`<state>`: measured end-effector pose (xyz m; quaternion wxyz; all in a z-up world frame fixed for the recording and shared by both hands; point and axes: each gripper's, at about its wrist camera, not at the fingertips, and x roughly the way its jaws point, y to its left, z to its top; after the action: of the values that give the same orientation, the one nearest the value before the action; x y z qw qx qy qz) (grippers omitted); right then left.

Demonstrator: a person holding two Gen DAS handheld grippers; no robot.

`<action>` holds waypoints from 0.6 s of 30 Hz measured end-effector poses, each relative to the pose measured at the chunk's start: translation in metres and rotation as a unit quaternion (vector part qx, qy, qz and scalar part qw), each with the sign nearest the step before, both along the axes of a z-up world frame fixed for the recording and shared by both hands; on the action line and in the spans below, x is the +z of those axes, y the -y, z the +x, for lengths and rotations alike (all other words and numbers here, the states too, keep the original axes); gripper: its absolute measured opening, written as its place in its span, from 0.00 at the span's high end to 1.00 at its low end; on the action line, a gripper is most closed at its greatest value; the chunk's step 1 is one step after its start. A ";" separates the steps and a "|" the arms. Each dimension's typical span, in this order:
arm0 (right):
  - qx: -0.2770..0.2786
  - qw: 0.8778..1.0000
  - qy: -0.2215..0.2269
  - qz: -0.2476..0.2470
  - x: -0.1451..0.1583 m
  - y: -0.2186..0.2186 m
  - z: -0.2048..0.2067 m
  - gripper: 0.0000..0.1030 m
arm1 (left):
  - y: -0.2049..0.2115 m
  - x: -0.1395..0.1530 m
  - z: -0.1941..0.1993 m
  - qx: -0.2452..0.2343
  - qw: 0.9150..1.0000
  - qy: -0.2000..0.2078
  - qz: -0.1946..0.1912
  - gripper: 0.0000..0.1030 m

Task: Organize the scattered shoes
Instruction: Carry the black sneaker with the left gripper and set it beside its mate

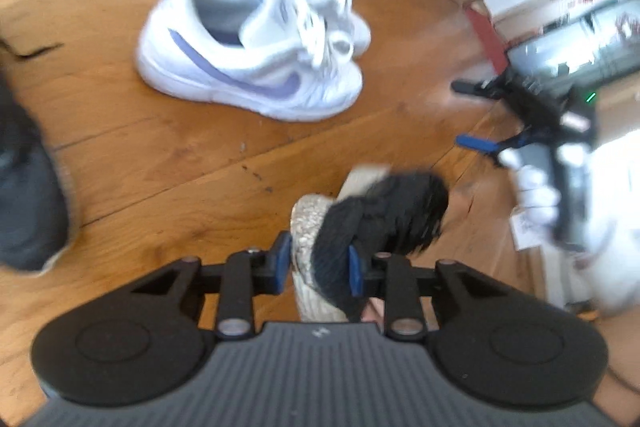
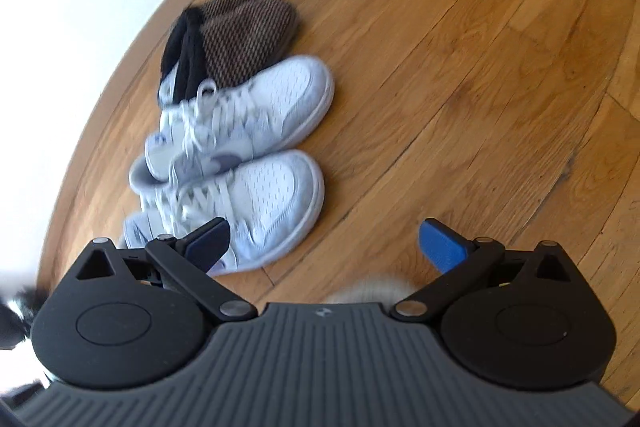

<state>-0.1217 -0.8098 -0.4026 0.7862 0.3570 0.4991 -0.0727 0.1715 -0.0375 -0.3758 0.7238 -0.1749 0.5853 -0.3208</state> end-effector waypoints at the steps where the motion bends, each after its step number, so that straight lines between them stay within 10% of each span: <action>1: -0.001 1.000 0.001 0.000 0.000 0.000 0.000 0.01 | -0.015 0.010 -0.003 0.014 1.000 0.003 -0.006 0.75; 9: -0.004 1.000 -0.015 0.019 -0.007 -0.012 0.006 0.01 | -0.102 0.091 0.027 0.160 0.983 0.079 -0.031 0.75; 12: 0.005 1.000 -0.014 0.023 -0.005 -0.022 0.008 0.01 | -0.141 0.103 0.043 0.281 0.955 0.088 -0.038 0.75; 15: 0.010 1.000 -0.013 0.022 -0.004 -0.027 0.009 0.01 | -0.166 0.080 0.046 0.385 0.919 0.075 -0.035 0.74; 18: 0.011 1.000 -0.018 0.022 -0.006 -0.030 0.009 0.01 | -0.142 0.033 0.051 0.378 0.926 0.002 -0.014 0.73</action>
<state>-0.1123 -0.7798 -0.4081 0.7700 0.3671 0.5185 -0.0593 0.2228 0.1042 -0.3426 0.7899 -0.3926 0.4700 -0.0321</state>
